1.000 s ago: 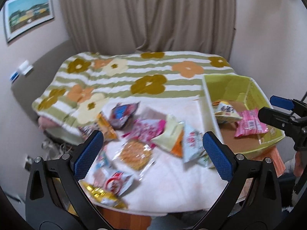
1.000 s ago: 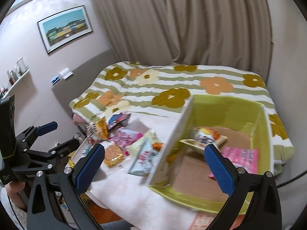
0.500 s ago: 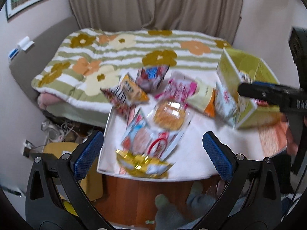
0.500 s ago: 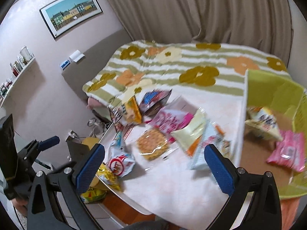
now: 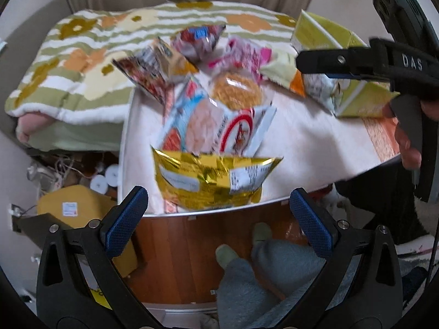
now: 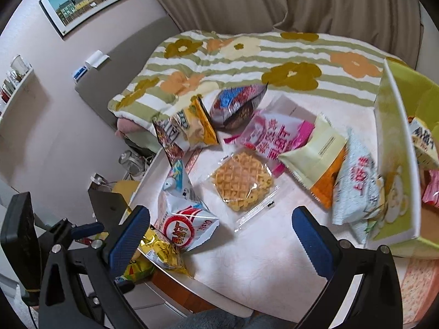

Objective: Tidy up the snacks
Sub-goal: 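Grasp the gold snack bag with the left gripper while the right grasps the white-red bag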

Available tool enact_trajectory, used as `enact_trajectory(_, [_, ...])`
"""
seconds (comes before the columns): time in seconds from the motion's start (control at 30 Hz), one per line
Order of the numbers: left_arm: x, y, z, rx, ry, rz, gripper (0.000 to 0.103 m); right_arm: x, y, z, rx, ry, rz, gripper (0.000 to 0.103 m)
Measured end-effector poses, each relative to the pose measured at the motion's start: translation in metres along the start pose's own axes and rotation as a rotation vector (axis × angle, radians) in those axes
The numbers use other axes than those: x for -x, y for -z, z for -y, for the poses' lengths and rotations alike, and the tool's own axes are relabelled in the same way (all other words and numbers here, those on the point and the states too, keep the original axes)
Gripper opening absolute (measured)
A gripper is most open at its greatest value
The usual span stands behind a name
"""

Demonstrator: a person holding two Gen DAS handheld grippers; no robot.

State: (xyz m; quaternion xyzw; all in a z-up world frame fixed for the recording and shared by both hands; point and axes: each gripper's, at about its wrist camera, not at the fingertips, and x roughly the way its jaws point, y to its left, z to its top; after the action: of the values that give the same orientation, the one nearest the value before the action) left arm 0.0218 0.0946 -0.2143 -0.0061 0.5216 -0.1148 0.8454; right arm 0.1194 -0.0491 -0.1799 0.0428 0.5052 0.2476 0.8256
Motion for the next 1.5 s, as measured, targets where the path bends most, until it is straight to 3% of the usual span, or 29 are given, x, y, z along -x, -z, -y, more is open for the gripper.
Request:
enact_trajectory(0.23, [-0.04, 0.008, -0.001, 0.027, 0.013, -0.039, 0.102, -0.039, -0.005, 0.007, 0.0, -0.036, -0.064, 0.103])
enact_trajectory(0.47, [-0.061, 0.004, -0.005, 0.04, -0.022, -0.034, 0.102, -0.086, -0.017, -0.008, 0.083, -0.245, -0.188, 0.103])
enact_trajectory(0.6, [-0.069, 0.0, 0.0, 0.03, -0.055, -0.023, 0.102, -0.104, -0.016, -0.022, 0.164, -0.308, -0.243, 0.103])
enact_trajectory(0.83, [-0.08, -0.005, 0.008, 0.005, -0.103, -0.027, 0.102, -0.123, -0.025, -0.018, 0.162, -0.354, -0.28, 0.103])
enact_trajectory(0.97, [-0.081, -0.007, 0.014, -0.034, -0.122, -0.028, 0.102, -0.131, -0.032, -0.023, 0.244, -0.359, -0.299, 0.103])
enact_trajectory(1.03, [-0.081, -0.008, 0.015, -0.045, -0.121, -0.028, 0.102, -0.132, -0.034, -0.035, 0.315, -0.37, -0.302, 0.096])
enact_trajectory(1.1, [-0.081, -0.008, 0.015, -0.044, -0.119, -0.029, 0.102, -0.131, -0.035, -0.047, 0.392, -0.363, -0.297, 0.076])
enact_trajectory(1.13, [-0.08, -0.007, 0.013, -0.039, -0.113, -0.028, 0.102, -0.13, -0.035, -0.05, 0.417, -0.358, -0.3, 0.074])
enact_trajectory(1.2, [-0.079, -0.007, 0.011, -0.031, -0.113, -0.029, 0.102, -0.135, -0.035, -0.054, 0.45, -0.372, -0.329, 0.073])
enact_trajectory(1.27, [-0.077, -0.007, 0.006, -0.018, -0.111, -0.032, 0.102, -0.149, -0.033, -0.058, 0.487, -0.328, -0.393, 0.073])
enact_trajectory(1.5, [-0.066, -0.011, -0.002, -0.019, -0.123, -0.036, 0.102, -0.169, -0.037, -0.059, 0.451, -0.408, -0.437, 0.073])
